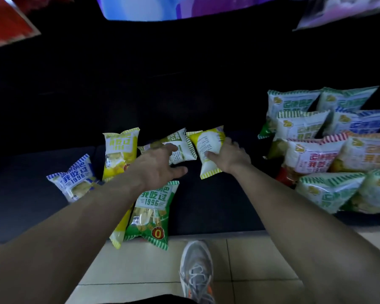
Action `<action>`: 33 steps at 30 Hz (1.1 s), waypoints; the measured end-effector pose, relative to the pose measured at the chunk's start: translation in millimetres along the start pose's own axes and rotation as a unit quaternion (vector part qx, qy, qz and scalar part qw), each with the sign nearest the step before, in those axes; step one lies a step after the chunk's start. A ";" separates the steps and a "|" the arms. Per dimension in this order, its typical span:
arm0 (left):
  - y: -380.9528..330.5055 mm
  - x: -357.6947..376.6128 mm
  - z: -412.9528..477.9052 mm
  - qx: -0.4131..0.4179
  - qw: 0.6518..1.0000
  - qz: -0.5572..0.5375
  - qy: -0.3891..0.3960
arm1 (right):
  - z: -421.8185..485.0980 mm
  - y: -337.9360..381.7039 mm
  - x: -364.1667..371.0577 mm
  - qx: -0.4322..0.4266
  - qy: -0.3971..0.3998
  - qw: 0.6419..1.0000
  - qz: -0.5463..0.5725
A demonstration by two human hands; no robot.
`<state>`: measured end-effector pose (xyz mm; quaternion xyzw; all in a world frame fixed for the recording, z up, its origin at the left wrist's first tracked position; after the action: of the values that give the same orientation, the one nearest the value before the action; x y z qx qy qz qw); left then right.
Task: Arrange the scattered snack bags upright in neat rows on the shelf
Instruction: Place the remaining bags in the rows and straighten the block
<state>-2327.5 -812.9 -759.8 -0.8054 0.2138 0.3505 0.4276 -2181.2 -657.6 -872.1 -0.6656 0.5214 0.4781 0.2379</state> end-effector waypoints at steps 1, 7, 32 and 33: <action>0.2 3.5 0.9 -0.001 1.000 0.004 0.005 | 3.0 1.5 6.8 0.013 0.012 1.000 0.017; 0.9 12.8 0.6 -0.003 1.000 0.002 0.025 | -7.5 -9.3 20.8 0.033 0.022 0.999 -0.013; -42.9 12.8 -12.0 0.017 0.998 0.035 0.056 | -128.9 -57.0 36.1 -0.205 -0.056 0.958 -0.191; -43.2 13.5 -12.8 0.017 0.997 0.040 0.060 | -129.9 -57.4 39.7 -0.199 -0.053 0.961 -0.187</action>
<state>-2285.8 -800.8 -741.6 -0.8083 0.2771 0.3149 0.4132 -2077.9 -762.3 -861.8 -0.7587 0.2685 0.5539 0.2133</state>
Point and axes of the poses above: each hand's wrist, its own z-axis towards the middle knuckle, its own x-axis out of the palm, y = z × x, the point moved 4 cm from there along z, towards the middle knuckle, and after that the axes turned 15 degrees about -z, right-handed, at the moved point
